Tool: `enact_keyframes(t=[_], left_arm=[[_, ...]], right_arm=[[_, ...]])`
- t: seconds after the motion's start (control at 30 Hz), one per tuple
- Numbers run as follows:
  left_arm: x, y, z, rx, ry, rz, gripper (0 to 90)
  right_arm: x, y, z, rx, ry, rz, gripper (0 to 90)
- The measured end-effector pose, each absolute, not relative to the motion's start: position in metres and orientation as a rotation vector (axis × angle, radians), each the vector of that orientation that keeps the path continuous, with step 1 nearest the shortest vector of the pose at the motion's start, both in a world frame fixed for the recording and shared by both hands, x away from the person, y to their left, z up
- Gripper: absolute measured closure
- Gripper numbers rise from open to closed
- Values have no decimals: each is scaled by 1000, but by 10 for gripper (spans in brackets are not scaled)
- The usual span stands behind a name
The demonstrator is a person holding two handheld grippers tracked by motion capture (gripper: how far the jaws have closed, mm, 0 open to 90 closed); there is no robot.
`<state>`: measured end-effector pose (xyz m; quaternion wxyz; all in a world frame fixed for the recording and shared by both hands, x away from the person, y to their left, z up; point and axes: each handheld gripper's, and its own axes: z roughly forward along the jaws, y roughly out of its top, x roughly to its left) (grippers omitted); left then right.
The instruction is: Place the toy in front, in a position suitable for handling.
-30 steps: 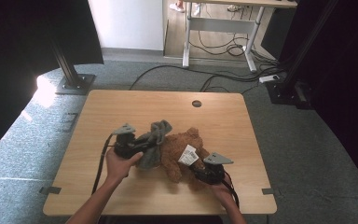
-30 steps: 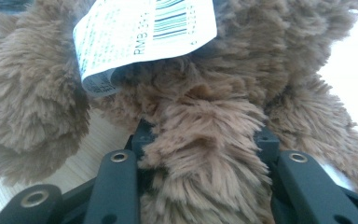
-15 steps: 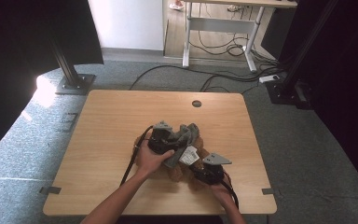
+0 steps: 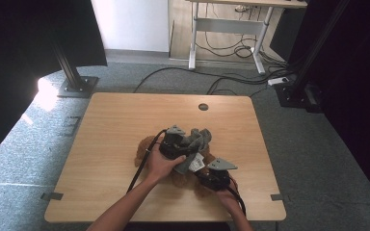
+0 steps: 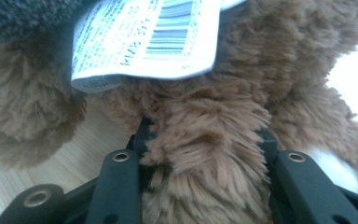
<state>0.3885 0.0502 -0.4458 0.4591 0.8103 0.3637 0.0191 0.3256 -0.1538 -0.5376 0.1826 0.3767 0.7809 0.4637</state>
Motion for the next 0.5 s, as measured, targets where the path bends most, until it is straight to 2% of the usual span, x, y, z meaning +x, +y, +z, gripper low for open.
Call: enact_keyframes(t=[0.2,0.5], left_arm=[[388,71,-444,2006,938,106,738],[386,129,-453,1954,1030,120,739]], right_arm=[[327,-155,-538,1065,2211,1308,595],[327,-156,-539,1072,2209,1313,597]])
